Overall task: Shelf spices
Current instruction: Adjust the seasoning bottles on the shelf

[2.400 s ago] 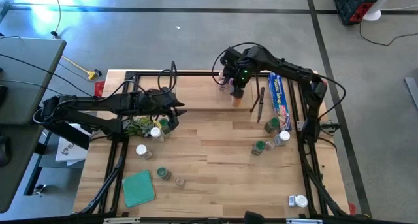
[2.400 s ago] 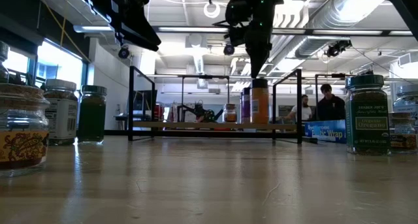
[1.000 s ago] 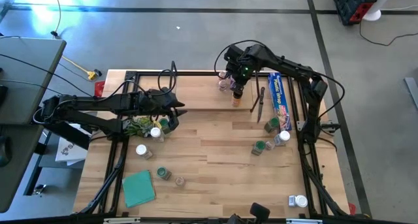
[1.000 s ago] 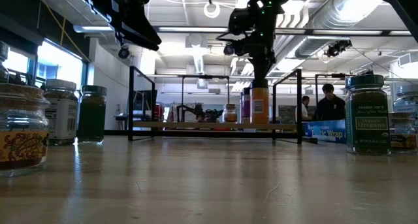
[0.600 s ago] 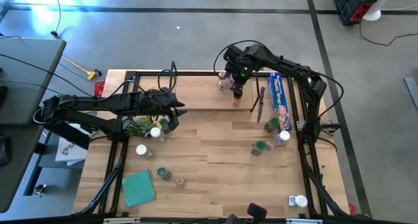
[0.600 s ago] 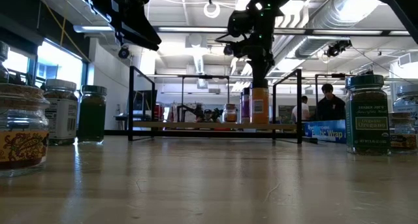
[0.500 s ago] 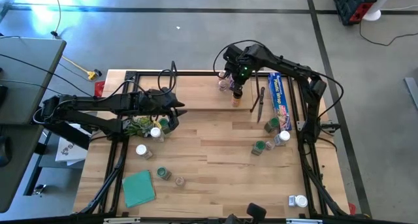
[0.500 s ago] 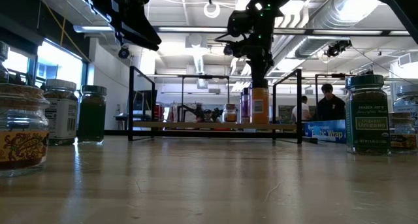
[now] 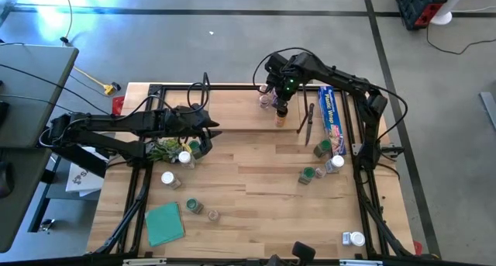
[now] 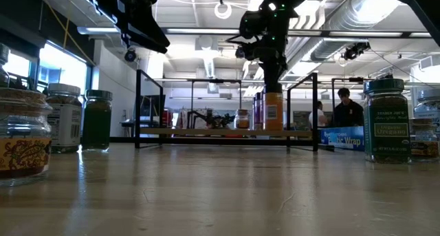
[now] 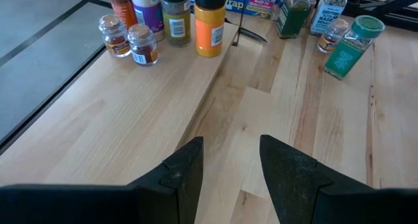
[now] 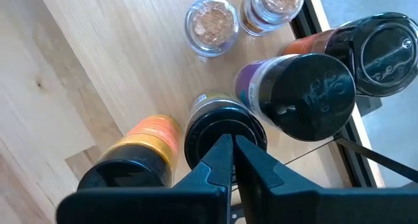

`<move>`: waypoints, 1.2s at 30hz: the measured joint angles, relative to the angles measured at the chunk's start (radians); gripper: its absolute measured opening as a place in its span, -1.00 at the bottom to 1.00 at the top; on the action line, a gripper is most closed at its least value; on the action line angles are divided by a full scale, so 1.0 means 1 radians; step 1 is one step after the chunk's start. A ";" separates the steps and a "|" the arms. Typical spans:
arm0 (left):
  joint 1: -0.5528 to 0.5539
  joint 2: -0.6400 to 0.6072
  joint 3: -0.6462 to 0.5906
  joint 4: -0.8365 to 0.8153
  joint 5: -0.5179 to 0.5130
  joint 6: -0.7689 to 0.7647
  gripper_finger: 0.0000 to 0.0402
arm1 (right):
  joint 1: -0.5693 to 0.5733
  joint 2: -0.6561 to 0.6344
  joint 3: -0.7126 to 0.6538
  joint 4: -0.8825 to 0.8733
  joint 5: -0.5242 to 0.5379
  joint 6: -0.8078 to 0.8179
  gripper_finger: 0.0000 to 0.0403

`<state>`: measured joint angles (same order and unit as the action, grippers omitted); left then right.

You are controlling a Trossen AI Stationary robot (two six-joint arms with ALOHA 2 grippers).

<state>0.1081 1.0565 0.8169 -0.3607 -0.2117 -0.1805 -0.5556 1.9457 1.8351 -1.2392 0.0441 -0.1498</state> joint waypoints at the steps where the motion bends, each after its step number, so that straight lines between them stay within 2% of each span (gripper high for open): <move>1: 0.000 0.000 0.000 0.000 0.000 0.000 -0.28 | 0.000 0.000 0.000 0.000 0.000 0.000 -0.94; 17: 0.000 0.000 0.000 0.000 0.000 0.007 -0.28 | 0.000 0.001 0.002 0.000 -0.019 -0.007 -0.94; 23: 0.000 0.000 0.000 0.000 0.000 0.007 -0.28 | 0.002 0.003 0.040 -0.008 -0.022 -0.007 -0.94; 30: 0.000 0.000 -0.001 0.000 0.000 0.008 -0.28 | 0.029 -0.037 0.081 -0.066 0.030 -0.005 -0.94; 36: 0.000 0.000 -0.001 0.000 0.000 0.008 -0.28 | 0.106 -0.053 0.081 -0.148 -0.065 -0.069 -0.94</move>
<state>0.1081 1.0565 0.8162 -0.3607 -0.2119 -0.1730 -0.4497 1.8923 1.9159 -1.3873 -0.0213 -0.2184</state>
